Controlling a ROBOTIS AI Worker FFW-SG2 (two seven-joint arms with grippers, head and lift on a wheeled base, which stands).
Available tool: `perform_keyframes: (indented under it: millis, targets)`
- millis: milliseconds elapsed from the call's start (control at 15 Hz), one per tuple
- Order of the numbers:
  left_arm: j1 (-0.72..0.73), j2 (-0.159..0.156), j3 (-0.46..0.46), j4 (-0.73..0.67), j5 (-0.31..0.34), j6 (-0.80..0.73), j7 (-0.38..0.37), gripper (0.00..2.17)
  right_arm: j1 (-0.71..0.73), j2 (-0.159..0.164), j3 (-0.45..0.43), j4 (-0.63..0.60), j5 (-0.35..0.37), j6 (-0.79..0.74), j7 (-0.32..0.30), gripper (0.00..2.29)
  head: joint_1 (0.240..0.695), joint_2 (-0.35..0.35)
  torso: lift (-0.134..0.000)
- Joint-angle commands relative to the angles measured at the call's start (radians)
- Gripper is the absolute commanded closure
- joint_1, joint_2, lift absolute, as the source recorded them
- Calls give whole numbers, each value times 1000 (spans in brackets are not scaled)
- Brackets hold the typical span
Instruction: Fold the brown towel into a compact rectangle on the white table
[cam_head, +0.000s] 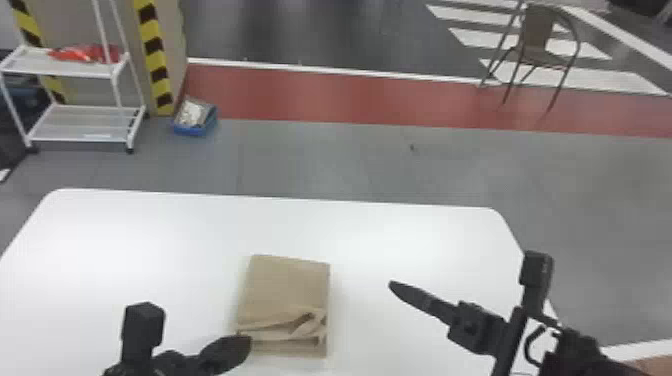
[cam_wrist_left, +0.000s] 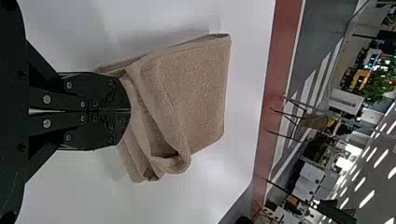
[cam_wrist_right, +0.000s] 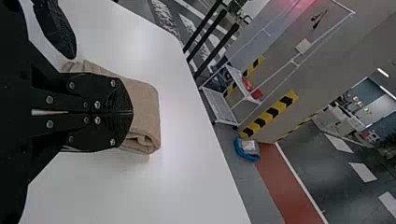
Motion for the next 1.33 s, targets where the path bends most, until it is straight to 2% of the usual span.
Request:
perform_keyframes:
  millis: [0, 133, 333, 467, 733, 1000, 1133, 1200, 1267]
  targets:
    - [7, -11, 18, 1, 5, -95, 22, 1835, 17, 1, -16, -6, -20, -4, 2, 1676, 695, -206, 0]
    - [-28, -14, 13, 45, 3, -107, 44, 1835, 26, 1, -40, -9, -27, -7, 21, 1676, 695, -202, 0]
    - [-70, -15, -28, 147, -32, -181, 98, 1835, 34, 1, -96, -9, -56, -13, 38, 1676, 695, -200, 0]
    - [-82, -20, -50, 206, -47, -224, 115, 1835, 34, 1, -139, -14, -82, -7, 49, 1676, 695, -222, 0]
    - [-55, -20, -51, 182, -18, -181, 82, 1835, 23, 1, -154, -12, -82, 2, 58, 1676, 695, -262, 0]
    - [-4, -19, -47, 62, -9, -141, 79, 1831, 17, 1, -151, -15, -82, 18, 57, 1673, 695, -291, 0]
    - [25, -15, -21, -21, -6, -144, 87, 1551, 18, 1, -137, -24, -50, -35, 44, 1541, 695, -295, 0]
    - [34, -12, -4, -59, -1, -144, 85, 1227, 25, 1, -132, -24, -22, -127, 46, 1278, 695, -292, 0]
    - [39, -12, 18, -97, 3, -144, 84, 718, 29, 1, -122, -24, 10, -194, 46, 961, 695, -290, 0]
